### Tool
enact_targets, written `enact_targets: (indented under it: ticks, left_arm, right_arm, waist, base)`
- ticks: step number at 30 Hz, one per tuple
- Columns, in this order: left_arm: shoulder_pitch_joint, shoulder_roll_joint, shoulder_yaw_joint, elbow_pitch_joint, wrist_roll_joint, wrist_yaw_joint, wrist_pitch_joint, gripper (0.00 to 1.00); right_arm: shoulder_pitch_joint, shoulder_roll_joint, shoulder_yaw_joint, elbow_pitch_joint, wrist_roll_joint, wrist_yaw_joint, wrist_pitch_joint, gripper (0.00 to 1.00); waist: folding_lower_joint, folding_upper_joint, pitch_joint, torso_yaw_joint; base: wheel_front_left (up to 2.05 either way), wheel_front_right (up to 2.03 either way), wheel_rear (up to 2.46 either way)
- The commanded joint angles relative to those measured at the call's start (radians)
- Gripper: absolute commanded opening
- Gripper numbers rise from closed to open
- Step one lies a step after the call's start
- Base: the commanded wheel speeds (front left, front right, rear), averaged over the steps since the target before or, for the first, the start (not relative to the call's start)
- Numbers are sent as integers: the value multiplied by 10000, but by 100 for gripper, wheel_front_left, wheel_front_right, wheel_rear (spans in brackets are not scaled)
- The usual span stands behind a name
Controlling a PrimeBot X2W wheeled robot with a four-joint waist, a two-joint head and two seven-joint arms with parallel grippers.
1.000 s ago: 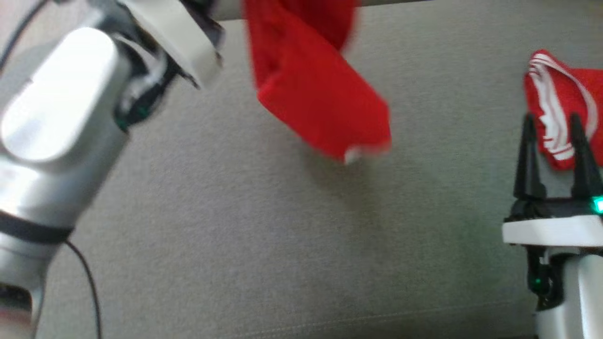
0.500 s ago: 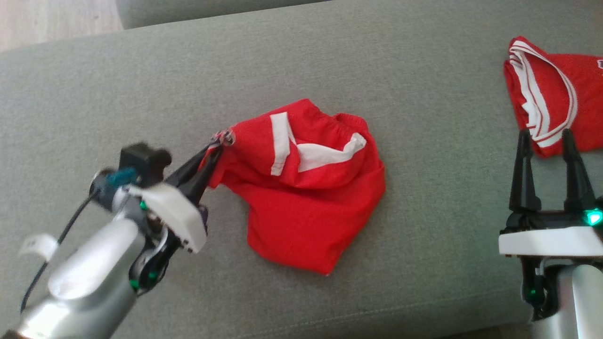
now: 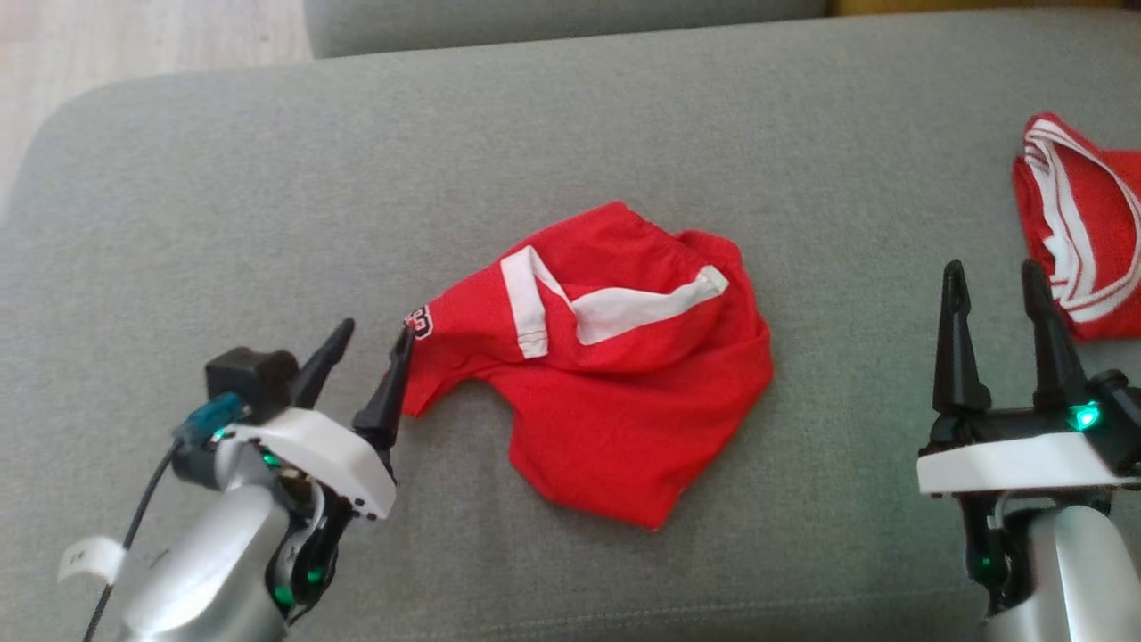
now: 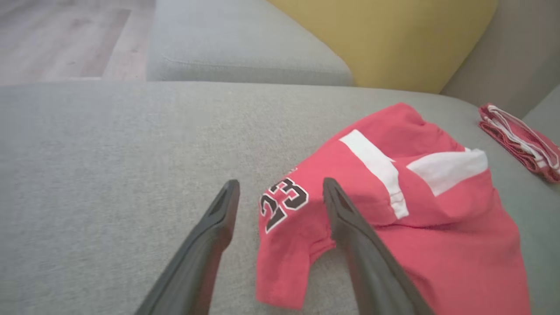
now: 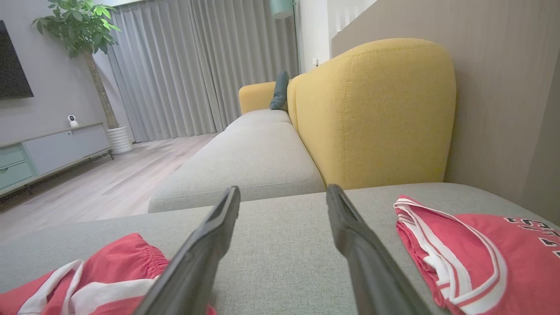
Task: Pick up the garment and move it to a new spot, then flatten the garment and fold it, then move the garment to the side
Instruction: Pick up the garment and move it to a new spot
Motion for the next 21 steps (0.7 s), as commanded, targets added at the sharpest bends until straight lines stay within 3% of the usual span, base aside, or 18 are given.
enact_targets:
  ticks: [1, 11, 21]
  left_arm:
    - [-154, 208, 754, -458, 233, 111, -129, 100]
    - [1646, -385, 2408, -2298, 1570, 479, -132, 100]
    - [3205, -1398, 3406, -3290, 2375, 740, -133, 100]
  right_arm:
    - [-57, -51, 238, -261, -102, 65, 2, 100]
    - [208, -51, 227, 63, -177, 65, -12, 100]
    - [731, -51, 694, 199, -168, 65, -189, 100]
  waist:
    - [1, -1, -153, 140]
    - [1, -1, -863, 502]
    - [1, -1, -1327, 809]
  base:
    - [0, 0, 0]
    - [0, 0, 0]
    - [0, 0, 0]
